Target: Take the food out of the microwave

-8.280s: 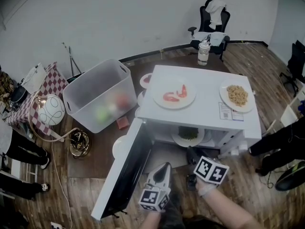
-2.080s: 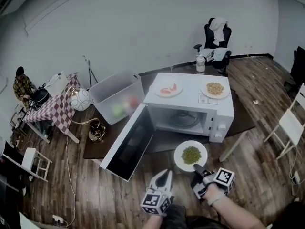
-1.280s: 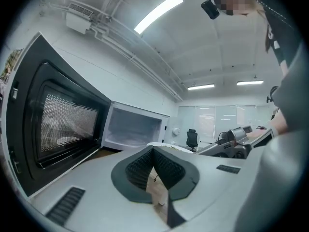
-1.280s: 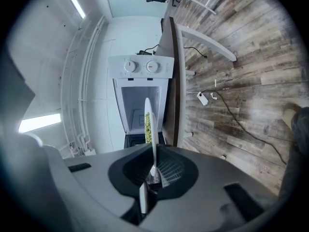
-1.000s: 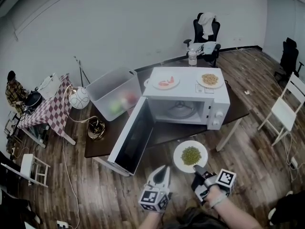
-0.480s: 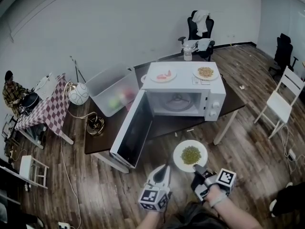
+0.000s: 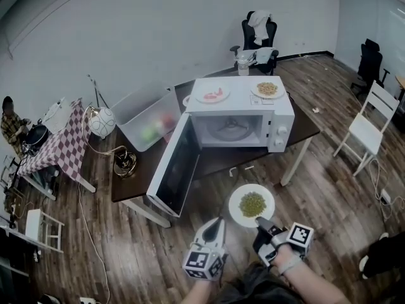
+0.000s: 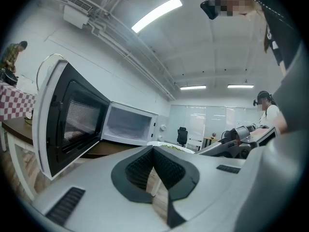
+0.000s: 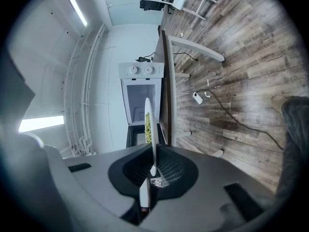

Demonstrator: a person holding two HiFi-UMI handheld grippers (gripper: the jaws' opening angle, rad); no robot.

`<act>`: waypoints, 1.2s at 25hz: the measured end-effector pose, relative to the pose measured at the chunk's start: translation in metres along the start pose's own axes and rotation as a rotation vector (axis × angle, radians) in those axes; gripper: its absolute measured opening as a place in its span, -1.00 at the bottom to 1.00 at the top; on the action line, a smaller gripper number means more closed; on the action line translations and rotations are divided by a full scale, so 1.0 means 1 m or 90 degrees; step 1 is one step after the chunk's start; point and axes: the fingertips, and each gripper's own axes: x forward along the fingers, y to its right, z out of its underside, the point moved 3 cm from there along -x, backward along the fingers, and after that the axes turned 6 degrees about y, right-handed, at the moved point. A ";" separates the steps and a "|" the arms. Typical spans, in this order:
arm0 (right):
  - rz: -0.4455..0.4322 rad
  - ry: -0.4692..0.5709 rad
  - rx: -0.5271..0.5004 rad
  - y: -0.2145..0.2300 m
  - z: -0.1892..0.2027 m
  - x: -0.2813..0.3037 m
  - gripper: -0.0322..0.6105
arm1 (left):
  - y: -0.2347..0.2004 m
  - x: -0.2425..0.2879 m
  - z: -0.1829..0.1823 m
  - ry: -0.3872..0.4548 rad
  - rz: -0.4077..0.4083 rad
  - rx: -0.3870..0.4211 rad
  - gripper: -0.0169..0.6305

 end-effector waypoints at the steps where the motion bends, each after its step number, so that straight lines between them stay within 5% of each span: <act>1: -0.001 0.001 0.001 0.001 0.002 -0.002 -0.86 | 0.001 -0.002 0.000 0.000 0.001 -0.001 -0.94; 30: -0.010 0.035 0.021 0.021 0.054 -0.064 -0.86 | 0.023 -0.078 0.009 0.005 0.022 -0.006 -0.94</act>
